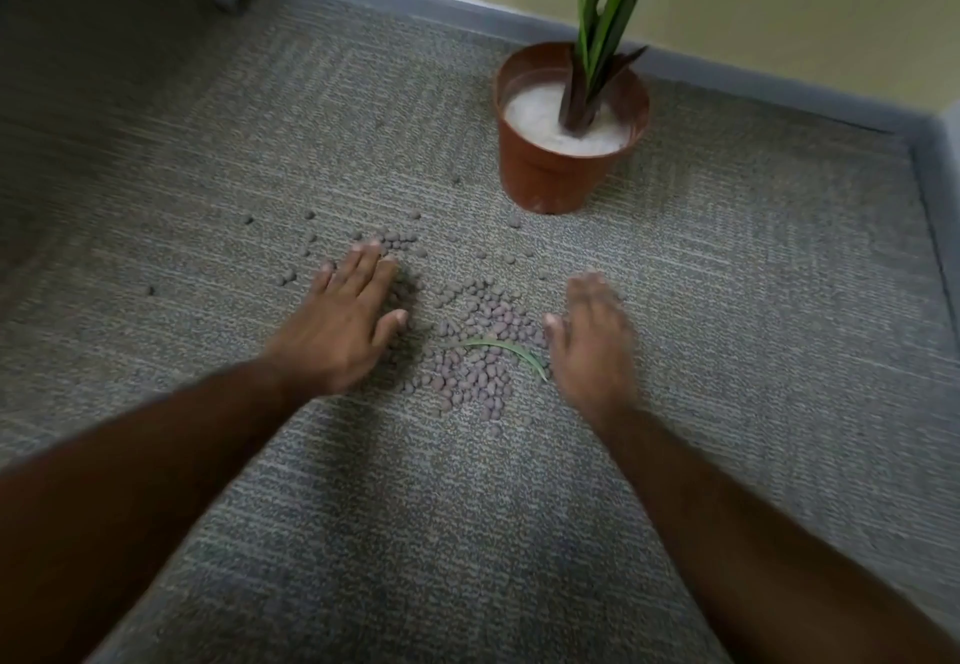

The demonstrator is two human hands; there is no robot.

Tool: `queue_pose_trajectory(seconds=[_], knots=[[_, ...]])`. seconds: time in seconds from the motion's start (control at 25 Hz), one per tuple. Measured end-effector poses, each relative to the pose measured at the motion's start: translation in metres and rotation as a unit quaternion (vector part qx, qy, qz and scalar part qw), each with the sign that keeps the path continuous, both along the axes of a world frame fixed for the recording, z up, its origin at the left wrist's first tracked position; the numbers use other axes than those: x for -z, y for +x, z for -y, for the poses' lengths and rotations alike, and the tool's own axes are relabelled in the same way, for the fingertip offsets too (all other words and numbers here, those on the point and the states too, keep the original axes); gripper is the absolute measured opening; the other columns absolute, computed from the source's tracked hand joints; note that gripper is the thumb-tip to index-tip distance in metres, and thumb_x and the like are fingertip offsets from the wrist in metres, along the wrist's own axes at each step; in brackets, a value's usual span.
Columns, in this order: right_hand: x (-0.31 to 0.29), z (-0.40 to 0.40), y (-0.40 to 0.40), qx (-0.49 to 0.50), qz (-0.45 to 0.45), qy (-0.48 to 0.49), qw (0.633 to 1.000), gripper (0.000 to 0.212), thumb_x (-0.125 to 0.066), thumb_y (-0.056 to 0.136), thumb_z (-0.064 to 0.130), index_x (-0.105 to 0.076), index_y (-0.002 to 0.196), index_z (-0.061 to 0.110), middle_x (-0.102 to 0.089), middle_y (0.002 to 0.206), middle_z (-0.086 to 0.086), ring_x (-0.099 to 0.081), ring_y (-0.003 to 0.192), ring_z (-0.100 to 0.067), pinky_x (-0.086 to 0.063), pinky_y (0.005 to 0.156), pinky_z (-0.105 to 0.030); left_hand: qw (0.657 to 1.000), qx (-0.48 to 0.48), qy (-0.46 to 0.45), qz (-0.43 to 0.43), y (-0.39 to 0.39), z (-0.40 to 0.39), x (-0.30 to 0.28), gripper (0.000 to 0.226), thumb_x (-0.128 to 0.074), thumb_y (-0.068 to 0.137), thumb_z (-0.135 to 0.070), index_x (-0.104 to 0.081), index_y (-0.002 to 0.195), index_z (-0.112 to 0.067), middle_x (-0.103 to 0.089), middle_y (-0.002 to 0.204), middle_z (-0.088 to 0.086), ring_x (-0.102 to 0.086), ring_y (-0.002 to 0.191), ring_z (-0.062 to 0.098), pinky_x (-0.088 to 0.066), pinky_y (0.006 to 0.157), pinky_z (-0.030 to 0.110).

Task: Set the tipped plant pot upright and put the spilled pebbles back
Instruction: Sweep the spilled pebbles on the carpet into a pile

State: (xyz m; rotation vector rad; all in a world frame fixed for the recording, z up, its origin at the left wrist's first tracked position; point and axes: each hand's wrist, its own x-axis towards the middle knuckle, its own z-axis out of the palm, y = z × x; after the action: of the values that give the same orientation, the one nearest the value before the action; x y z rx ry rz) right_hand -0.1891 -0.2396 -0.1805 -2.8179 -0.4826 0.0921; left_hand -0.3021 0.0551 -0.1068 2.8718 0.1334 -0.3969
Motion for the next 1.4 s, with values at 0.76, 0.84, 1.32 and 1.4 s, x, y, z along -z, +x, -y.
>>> queue_pose_trajectory(seconds=[0.76,0.84,1.32,1.4], knots=[[-0.104,0.038,0.073,-0.295,-0.144,-0.177,0.928,0.088,-0.011,0.088,0.081,-0.015,0.162,0.032,-0.003,0.169,0.007,-0.009,0.151,-0.004,-0.012,0.121,-0.025,0.996,0.049,0.052,-0.053,-0.039,-0.077,-0.009,0.073,-0.012,0.102,-0.063,0.013,0.162,-0.028,0.02,0.169,0.002,0.021,0.155,0.018,0.008,0.127,0.048],[-0.101,0.05,0.102,-0.257,-0.139,-0.233,0.928,0.097,-0.004,0.083,0.083,-0.013,0.163,0.029,-0.004,0.17,0.004,-0.012,0.154,-0.01,-0.013,0.123,-0.028,0.998,0.011,0.05,-0.043,-0.041,-0.104,0.011,0.082,-0.003,0.095,-0.071,0.01,0.163,-0.026,0.018,0.169,0.003,0.02,0.154,0.019,0.002,0.127,0.054],[-0.003,-0.003,0.014,0.03,-0.126,-0.04,0.991,0.084,-0.025,0.093,0.063,-0.034,0.155,0.008,-0.03,0.163,-0.02,-0.024,0.152,-0.034,-0.027,0.121,-0.053,0.896,-0.416,-0.105,0.116,-0.021,-0.151,0.085,0.071,-0.044,0.105,-0.049,-0.028,0.159,-0.007,-0.015,0.17,0.012,-0.008,0.158,0.027,-0.009,0.128,0.048],[-0.003,-0.025,0.003,0.061,-0.1,-0.051,0.992,0.084,-0.018,0.093,0.062,-0.034,0.155,0.009,-0.031,0.162,-0.02,-0.024,0.152,-0.035,-0.027,0.12,-0.053,0.924,-0.343,-0.111,0.126,-0.01,-0.124,0.087,0.069,-0.042,0.105,-0.049,-0.026,0.161,-0.011,-0.015,0.171,0.008,-0.009,0.158,0.023,-0.009,0.128,0.044]])
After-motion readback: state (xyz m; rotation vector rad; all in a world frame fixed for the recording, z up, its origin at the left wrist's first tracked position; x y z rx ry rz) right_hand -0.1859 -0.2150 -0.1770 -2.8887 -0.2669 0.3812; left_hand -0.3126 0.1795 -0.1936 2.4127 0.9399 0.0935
